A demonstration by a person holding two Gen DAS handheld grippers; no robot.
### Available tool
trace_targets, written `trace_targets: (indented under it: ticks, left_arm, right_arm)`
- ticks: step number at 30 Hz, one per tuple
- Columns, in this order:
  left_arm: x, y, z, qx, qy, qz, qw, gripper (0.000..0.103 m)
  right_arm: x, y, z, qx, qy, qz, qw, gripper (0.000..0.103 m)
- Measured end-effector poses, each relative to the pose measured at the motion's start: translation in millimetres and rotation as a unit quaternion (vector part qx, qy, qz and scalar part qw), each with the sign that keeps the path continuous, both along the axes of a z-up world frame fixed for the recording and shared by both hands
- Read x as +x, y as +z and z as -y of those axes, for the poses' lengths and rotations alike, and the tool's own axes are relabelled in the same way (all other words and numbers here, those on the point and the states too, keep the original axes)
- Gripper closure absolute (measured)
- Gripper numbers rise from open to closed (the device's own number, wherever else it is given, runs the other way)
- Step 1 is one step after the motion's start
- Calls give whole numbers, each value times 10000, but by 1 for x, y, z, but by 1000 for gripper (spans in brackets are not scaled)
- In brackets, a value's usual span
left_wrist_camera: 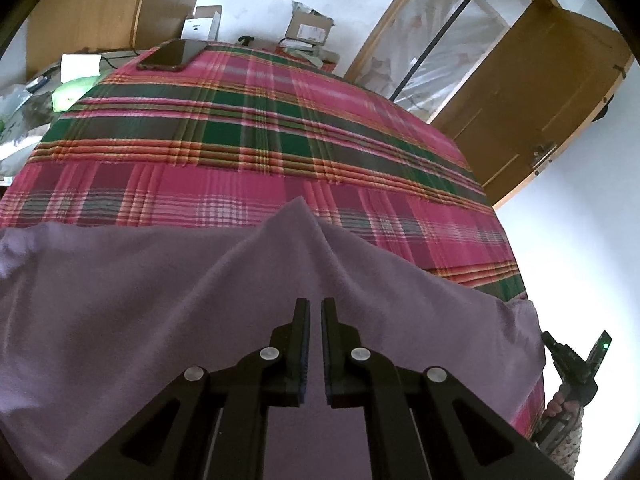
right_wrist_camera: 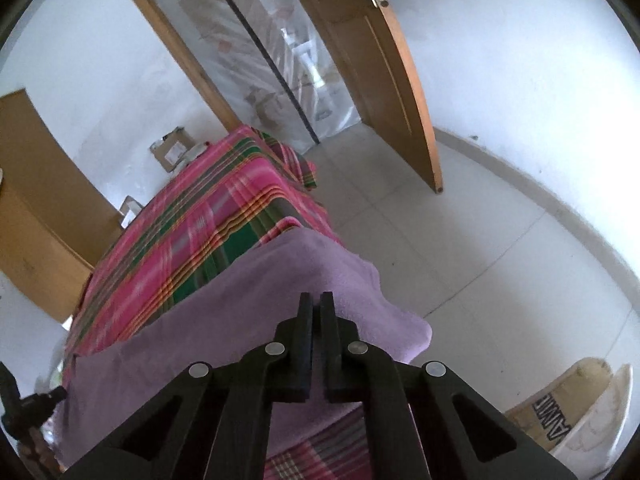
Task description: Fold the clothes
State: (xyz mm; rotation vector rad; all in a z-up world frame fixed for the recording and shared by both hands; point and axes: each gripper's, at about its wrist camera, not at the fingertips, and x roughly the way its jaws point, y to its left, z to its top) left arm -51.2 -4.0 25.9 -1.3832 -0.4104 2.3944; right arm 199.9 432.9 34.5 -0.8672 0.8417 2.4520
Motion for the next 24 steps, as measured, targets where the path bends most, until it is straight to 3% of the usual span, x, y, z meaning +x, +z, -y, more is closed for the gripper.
trace_targets:
  ticks: [5,9,12,14,15,16,21,24]
  left_arm:
    - [1,-3,0,-36,34,57,10000,99]
    - [0,-8,-1,-22,76,139,9999,99]
    - [0,-11,-3,-23,53,170,9998,99]
    - [0,-12,-4,-28,30,187,9998,99]
    - [0,-12,-4,-29,26,193,9998,99]
    - [0,-13,-4,-29,27,204,9998,99]
    - [-1,-16,-4,-35,12,256,9997,98]
    - [-2,-18,-5,-33,12,283,9996,99]
  right_arm:
    - [10,10,-4,481,-519,10,9975,103]
    - [14,7,-13,184,-368,-39,9991,103]
    - [9,10,-6,230,-186,-167,9994,97]
    - [-4,12,3,324,128,-135,9993,84]
    - [-11,13,7,377,243,-61,9990,69]
    - [-18,13,10,487,317,16,9983,66]
    - [-55,11,15,996,633,486,9918,65]
    - [-72,2,6,707,809,698,9918,65]
